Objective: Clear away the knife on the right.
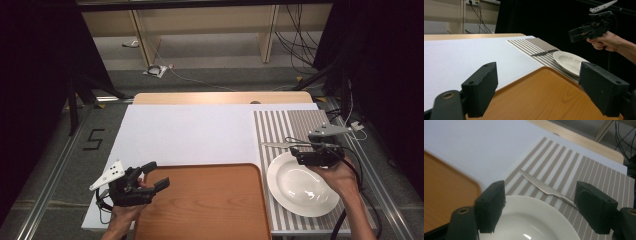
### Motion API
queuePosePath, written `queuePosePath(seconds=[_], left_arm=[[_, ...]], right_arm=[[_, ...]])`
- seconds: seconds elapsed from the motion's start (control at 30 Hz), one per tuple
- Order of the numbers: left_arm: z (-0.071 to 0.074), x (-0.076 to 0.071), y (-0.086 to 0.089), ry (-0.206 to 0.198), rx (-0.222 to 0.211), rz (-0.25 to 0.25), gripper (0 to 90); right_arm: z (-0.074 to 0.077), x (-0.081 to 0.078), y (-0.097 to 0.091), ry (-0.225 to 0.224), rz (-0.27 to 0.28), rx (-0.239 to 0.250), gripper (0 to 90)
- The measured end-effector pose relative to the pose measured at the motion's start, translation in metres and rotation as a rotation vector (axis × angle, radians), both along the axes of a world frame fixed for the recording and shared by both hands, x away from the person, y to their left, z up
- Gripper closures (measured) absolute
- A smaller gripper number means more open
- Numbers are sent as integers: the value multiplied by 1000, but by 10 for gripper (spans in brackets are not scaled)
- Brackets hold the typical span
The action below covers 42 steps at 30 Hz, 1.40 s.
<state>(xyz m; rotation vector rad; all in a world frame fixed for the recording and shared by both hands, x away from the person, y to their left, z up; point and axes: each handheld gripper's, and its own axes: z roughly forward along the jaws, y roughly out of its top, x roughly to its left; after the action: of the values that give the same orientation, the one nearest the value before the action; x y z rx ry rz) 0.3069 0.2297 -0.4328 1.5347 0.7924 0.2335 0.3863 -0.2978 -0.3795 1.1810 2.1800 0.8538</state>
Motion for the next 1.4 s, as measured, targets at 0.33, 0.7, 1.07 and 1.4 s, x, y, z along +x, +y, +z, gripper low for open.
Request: queuePosePath(seconds=[0.33, 0.7, 1.07, 1.4], left_arm=[[0, 1, 0, -3, -4, -2, 157], [-1, 1, 0, 1, -9, -5, 158], [-2, 2, 0, 6, -4, -5, 157], [-1, 2, 1, 5, -14, -1, 157]], right_arm=[[-9, 52, -13, 175, -60, -100, 280], [-24, 87, -21, 302, -82, -154, 300], [-49, 116, -23, 430, -54, -263, 316], [-61, 131, -22, 493, -36, -351, 367]])
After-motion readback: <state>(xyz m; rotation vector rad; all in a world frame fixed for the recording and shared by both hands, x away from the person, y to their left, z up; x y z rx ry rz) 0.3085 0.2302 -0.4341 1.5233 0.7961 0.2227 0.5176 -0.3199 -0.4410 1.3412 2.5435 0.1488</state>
